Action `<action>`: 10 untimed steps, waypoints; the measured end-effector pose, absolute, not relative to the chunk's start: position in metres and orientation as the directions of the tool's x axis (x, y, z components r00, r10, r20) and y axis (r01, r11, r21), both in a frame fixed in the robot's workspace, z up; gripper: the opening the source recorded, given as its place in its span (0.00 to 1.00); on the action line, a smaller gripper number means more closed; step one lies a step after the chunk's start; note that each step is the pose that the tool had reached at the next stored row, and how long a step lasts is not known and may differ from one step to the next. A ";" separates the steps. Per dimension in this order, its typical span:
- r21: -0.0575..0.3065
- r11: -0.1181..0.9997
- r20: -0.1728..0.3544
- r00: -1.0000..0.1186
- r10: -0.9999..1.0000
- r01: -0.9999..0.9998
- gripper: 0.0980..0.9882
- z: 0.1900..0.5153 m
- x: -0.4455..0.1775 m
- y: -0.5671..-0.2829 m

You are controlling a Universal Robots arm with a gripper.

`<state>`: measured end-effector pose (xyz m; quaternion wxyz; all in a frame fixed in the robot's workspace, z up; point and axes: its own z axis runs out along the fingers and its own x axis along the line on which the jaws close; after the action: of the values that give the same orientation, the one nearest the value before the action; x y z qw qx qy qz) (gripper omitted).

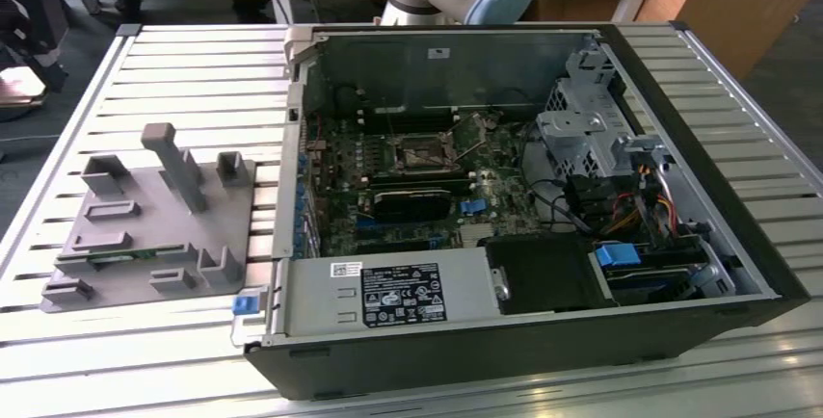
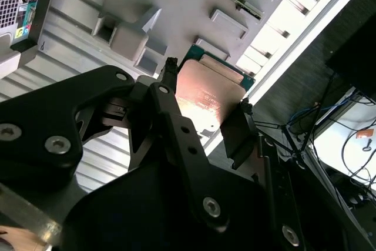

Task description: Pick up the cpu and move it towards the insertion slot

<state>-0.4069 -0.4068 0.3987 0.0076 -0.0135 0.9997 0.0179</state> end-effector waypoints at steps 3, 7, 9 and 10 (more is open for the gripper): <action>0.036 0.999 -0.016 -1.000 -0.027 -0.027 0.50 0.399 -0.404 -0.407; 0.036 0.999 -0.016 -1.000 -0.027 -0.027 0.50 0.399 -0.400 -0.407; 0.036 0.999 -0.016 -1.000 -0.027 -0.027 0.50 0.399 -0.398 -0.407; 0.036 0.999 -0.016 -1.000 -0.027 -0.027 0.50 0.399 -0.397 -0.407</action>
<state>-0.3968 -0.4068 0.3987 0.0075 -0.0135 0.9997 0.0179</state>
